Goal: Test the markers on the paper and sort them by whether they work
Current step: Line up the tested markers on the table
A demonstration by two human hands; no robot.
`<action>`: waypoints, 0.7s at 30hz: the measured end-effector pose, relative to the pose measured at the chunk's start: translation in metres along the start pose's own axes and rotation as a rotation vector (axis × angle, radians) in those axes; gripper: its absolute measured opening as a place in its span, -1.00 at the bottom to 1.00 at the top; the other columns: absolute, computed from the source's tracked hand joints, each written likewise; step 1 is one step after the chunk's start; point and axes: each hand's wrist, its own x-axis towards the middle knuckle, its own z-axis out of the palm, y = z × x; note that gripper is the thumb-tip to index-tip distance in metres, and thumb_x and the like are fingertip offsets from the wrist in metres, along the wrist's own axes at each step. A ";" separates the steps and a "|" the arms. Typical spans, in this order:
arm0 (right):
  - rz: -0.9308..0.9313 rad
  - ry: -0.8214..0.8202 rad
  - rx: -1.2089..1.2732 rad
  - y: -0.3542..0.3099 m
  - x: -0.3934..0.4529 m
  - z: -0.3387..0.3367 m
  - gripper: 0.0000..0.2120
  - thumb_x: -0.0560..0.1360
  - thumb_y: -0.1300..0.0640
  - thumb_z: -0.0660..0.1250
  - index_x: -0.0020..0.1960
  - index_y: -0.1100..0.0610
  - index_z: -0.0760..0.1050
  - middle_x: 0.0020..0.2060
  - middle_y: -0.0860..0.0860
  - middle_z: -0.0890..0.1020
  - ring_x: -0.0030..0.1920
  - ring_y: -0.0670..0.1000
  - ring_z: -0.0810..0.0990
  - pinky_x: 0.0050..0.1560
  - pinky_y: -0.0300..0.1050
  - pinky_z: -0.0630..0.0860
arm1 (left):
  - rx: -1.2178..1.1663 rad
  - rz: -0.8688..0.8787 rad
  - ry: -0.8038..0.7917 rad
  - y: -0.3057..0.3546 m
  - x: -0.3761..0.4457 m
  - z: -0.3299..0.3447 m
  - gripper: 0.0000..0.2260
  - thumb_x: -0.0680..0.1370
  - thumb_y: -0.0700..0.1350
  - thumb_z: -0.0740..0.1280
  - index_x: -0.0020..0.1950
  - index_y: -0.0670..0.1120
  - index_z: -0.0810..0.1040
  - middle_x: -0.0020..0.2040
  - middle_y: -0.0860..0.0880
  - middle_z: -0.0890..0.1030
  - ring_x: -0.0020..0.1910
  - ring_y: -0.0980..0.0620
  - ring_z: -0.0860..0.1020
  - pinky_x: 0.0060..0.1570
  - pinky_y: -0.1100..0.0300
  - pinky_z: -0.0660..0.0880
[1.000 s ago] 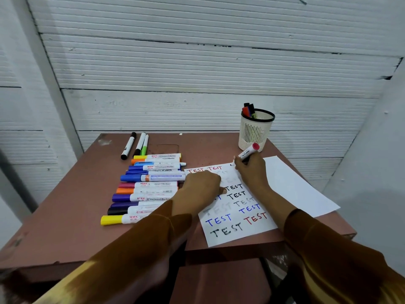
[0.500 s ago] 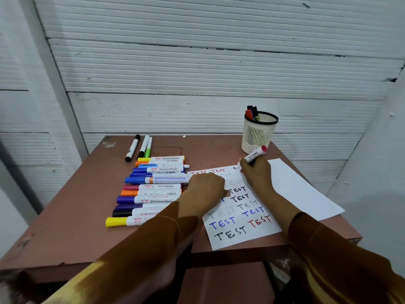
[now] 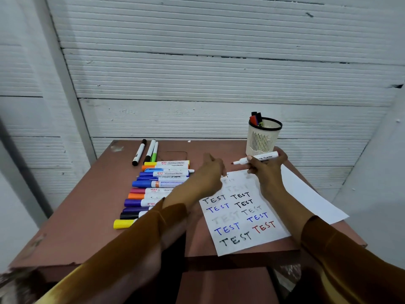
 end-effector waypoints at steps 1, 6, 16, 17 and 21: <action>0.011 -0.036 0.049 -0.002 -0.003 0.002 -0.41 0.44 0.46 0.32 0.24 0.06 0.08 -0.04 0.19 0.50 -0.40 -0.05 0.57 -0.42 -0.25 0.51 | -0.066 0.007 0.022 -0.005 0.000 -0.003 -0.63 0.52 -0.40 0.14 0.28 -0.15 0.41 0.17 -0.14 0.28 -0.03 -0.10 0.50 -0.03 0.20 0.42; 0.047 -0.179 0.153 -0.011 -0.017 0.019 -0.59 0.48 0.47 0.19 0.16 0.10 0.15 -0.27 0.20 0.49 -0.44 0.05 0.56 -0.47 -0.20 0.47 | -0.430 -0.043 0.160 -0.023 -0.005 -0.006 -0.60 0.50 -0.37 0.28 0.30 -0.10 0.41 -0.12 -0.01 0.55 -0.17 0.10 0.50 -0.31 0.39 0.42; 0.043 -0.290 0.229 -0.017 -0.034 0.041 -0.67 0.47 0.48 0.17 0.03 0.11 0.17 -0.29 0.22 0.48 -0.45 0.06 0.53 -0.45 -0.19 0.46 | -0.727 -0.042 0.248 -0.037 -0.004 -0.012 -0.85 0.45 -0.36 0.38 -0.03 -0.17 0.54 -0.19 -0.10 0.59 -0.24 0.06 0.58 -0.12 0.21 0.56; 0.046 -0.301 0.237 -0.018 -0.035 0.043 -0.68 0.48 0.48 0.18 -0.01 0.11 0.18 -0.28 0.21 0.49 -0.45 0.06 0.55 -0.44 -0.18 0.48 | -0.759 -0.035 0.248 -0.039 -0.005 -0.013 -0.85 0.45 -0.37 0.37 -0.04 -0.18 0.54 -0.22 -0.08 0.59 -0.30 0.11 0.58 -0.21 0.27 0.56; 0.016 -0.315 0.144 -0.018 -0.037 0.047 -0.67 0.44 0.41 0.33 -0.12 0.11 0.21 -0.29 0.13 0.52 -0.42 -0.01 0.58 -0.38 -0.21 0.52 | -0.921 -0.054 0.356 -0.044 -0.011 -0.023 -0.89 0.47 -0.33 0.37 -0.05 -0.19 0.53 -0.25 -0.08 0.58 -0.43 0.16 0.58 -0.38 0.33 0.51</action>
